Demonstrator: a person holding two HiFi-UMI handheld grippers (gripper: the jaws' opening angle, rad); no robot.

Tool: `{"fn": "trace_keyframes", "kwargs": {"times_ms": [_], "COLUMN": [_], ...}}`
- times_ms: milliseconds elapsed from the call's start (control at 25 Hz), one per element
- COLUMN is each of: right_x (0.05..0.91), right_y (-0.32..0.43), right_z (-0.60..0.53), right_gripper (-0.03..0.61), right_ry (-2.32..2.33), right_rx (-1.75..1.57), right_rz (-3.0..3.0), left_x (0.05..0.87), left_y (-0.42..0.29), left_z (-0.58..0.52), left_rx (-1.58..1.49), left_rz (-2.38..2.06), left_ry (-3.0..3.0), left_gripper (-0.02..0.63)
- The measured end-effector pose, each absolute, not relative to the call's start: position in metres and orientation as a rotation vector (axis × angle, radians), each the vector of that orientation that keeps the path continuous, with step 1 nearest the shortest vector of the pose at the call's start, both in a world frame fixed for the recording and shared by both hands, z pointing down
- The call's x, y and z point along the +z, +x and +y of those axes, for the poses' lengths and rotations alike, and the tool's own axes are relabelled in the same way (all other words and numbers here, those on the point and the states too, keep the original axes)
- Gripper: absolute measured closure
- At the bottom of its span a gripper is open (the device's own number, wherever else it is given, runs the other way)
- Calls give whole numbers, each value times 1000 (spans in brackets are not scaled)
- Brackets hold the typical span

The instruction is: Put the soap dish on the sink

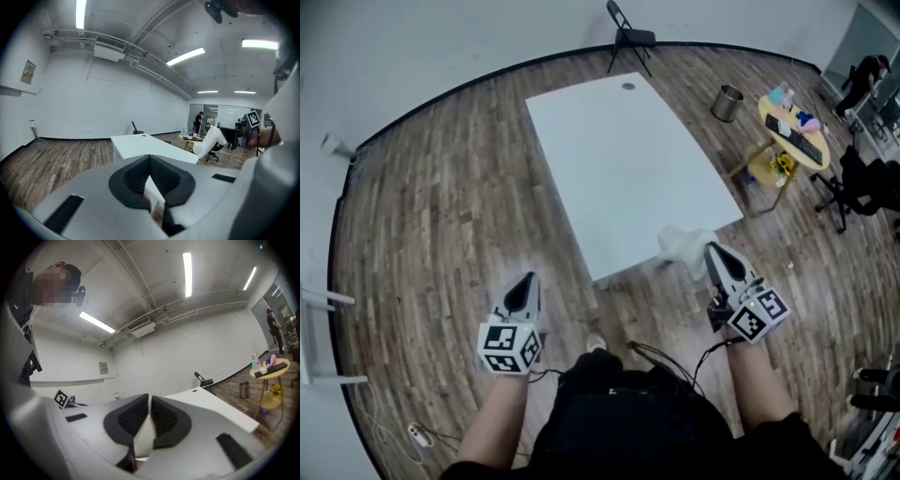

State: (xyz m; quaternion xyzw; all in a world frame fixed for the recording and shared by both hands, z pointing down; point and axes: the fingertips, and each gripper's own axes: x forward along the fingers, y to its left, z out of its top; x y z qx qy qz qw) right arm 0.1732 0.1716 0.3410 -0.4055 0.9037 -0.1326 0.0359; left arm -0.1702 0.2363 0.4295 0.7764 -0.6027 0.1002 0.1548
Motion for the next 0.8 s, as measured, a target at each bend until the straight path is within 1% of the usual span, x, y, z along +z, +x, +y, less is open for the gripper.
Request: {"fn": "trace_keyframes", "kwargs": {"times_ms": [400,800], "right_x": [338,339], "right_y": [144,132], "right_z": [114,69], "right_gripper": [554,554], "right_ry": [-1335,-1398], "right_rx": [-370,-369], "right_rz": [2713,2705], "left_x": [433,430], "left_y": [-203,-206], "left_z": [147,86], "left_rx": [271,295], "left_rz": [-1661,-1615], "left_ry": [2304,2372], "left_gripper": [624,624]}}
